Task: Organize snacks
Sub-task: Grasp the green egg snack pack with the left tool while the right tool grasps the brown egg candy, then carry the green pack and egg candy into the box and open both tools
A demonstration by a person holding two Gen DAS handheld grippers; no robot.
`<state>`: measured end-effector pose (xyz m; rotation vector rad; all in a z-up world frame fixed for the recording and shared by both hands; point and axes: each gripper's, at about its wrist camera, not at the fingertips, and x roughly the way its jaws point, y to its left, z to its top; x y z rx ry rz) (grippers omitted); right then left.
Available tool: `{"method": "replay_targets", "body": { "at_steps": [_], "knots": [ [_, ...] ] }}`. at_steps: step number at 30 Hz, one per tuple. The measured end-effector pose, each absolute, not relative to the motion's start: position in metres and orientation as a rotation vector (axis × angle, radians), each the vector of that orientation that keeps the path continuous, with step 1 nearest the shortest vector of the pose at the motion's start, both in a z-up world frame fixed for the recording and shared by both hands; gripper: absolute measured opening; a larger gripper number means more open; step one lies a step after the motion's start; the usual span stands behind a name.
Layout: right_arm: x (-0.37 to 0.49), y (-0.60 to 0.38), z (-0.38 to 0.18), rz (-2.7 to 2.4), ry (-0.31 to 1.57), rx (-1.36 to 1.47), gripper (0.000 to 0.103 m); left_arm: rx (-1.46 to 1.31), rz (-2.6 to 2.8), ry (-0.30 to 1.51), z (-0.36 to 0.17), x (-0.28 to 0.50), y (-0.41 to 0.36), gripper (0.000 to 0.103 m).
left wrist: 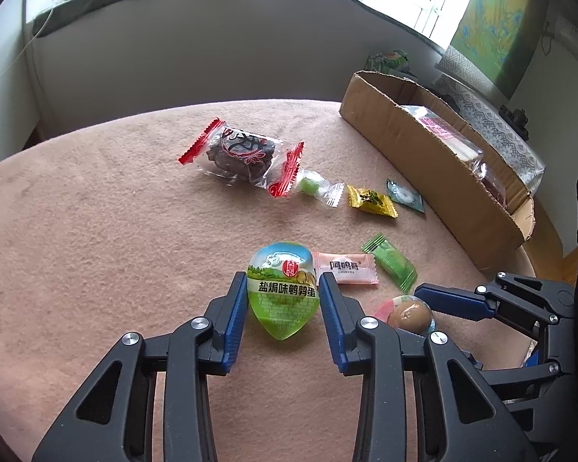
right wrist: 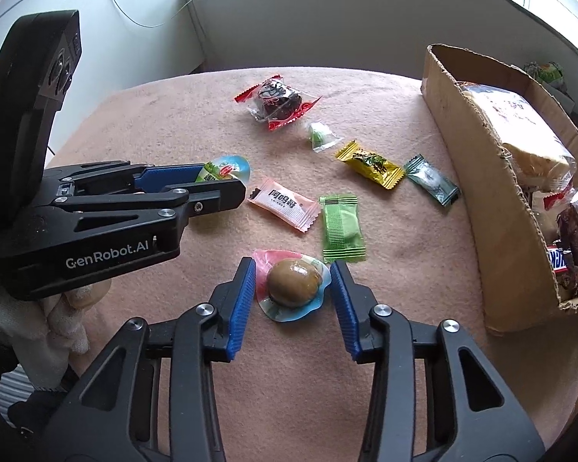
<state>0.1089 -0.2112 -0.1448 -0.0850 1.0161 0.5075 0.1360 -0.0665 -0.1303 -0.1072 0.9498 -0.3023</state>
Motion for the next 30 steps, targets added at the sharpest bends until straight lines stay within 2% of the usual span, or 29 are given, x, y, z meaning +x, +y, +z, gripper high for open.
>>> {"method": "replay_targets", "body": {
  "at_steps": [14,30],
  "knots": [
    [0.106,-0.226,-0.132,0.506,0.989,-0.022,0.037,-0.142,-0.318,0.921,-0.112,0.131,-0.063,0.034],
    [0.1,-0.278,-0.067,0.443,0.839,0.039,0.037,-0.132,-0.397,0.835,-0.068,0.138,-0.099,0.034]
  ]
}}
